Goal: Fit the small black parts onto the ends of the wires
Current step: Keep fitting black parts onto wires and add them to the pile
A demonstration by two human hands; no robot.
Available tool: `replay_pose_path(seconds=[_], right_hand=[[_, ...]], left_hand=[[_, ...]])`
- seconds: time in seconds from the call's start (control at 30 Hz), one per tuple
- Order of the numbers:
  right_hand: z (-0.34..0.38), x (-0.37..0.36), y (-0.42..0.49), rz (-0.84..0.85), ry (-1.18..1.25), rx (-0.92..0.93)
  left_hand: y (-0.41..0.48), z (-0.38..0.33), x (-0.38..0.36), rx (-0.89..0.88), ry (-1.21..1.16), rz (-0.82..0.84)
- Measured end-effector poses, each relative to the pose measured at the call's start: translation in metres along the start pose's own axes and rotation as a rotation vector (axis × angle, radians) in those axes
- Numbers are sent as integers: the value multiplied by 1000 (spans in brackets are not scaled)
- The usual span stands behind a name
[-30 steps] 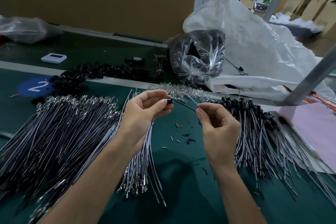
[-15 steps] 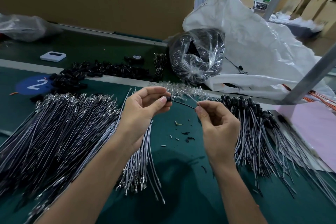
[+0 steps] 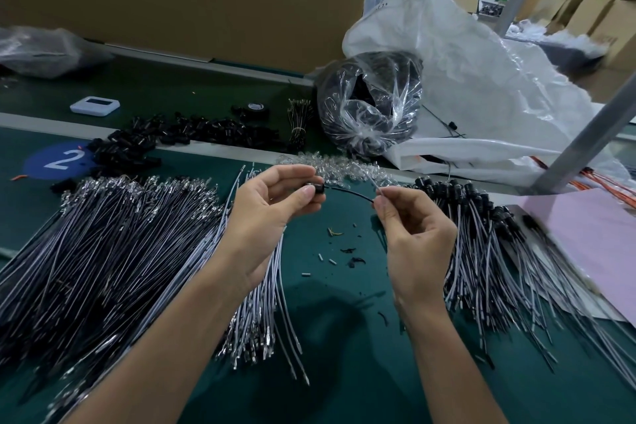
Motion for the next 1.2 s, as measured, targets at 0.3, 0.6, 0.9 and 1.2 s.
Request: replay_pose_path(seconds=[0.3,0.6,0.9,1.2], right_hand=[[0,-2,0,27,-26,0],[1,1,1,-3,-31,4],[2,-1,1,23,-65,10],[6,-11,-2,133,-109,50]], left_hand=[[-1,-2,1,-4,-22,-21],[-3,1,-5,11,17,16],[-5,-1,-6,-24,121,24],[-7,3,-12,-15,219,43]])
Point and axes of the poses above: each hand's wrist, its own y-axis towards the middle knuckle, its own x-axis out of the back of the hand, z = x × y, the point moved 8 cm from there along y, towards the middle knuckle, and after that the axes turned 11 degrees about -y, right-handed, at the moved point
